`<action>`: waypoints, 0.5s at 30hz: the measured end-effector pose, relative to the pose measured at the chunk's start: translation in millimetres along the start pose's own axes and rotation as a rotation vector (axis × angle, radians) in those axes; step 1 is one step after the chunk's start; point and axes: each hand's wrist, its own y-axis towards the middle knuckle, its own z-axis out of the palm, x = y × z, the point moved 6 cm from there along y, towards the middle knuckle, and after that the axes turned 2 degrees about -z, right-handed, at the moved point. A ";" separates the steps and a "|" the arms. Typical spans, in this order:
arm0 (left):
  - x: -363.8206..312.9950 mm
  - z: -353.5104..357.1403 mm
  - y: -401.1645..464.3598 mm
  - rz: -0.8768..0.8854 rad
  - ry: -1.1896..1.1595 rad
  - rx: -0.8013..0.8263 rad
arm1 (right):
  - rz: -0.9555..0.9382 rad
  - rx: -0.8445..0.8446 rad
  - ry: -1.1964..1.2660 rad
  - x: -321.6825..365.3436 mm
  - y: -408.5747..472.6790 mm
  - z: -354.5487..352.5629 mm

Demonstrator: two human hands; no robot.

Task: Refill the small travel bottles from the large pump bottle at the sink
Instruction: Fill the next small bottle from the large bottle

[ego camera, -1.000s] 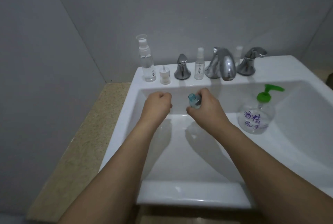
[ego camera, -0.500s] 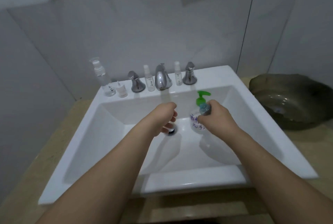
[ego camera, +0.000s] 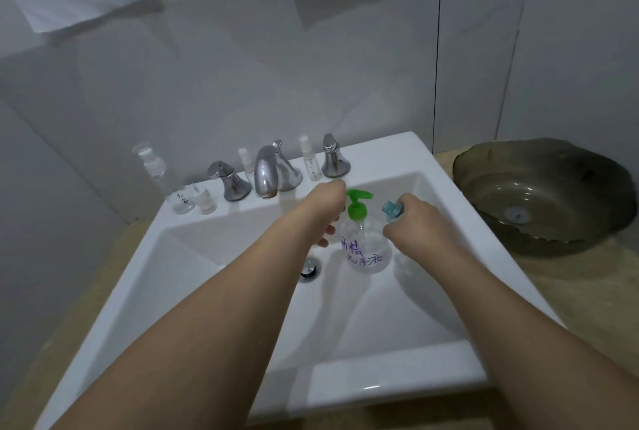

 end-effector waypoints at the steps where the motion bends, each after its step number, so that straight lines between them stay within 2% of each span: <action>1: -3.0 1.1 3.6 -0.003 0.012 -0.007 | -0.019 -0.011 0.004 0.1 2.0 0.5; 9: -9.8 10.5 26.4 -0.072 0.155 0.008 | -0.128 -0.087 0.090 7.1 9.2 4.0; 15: -12.7 11.2 36.9 -0.143 0.292 0.023 | -0.190 -0.079 0.081 13.4 7.1 5.9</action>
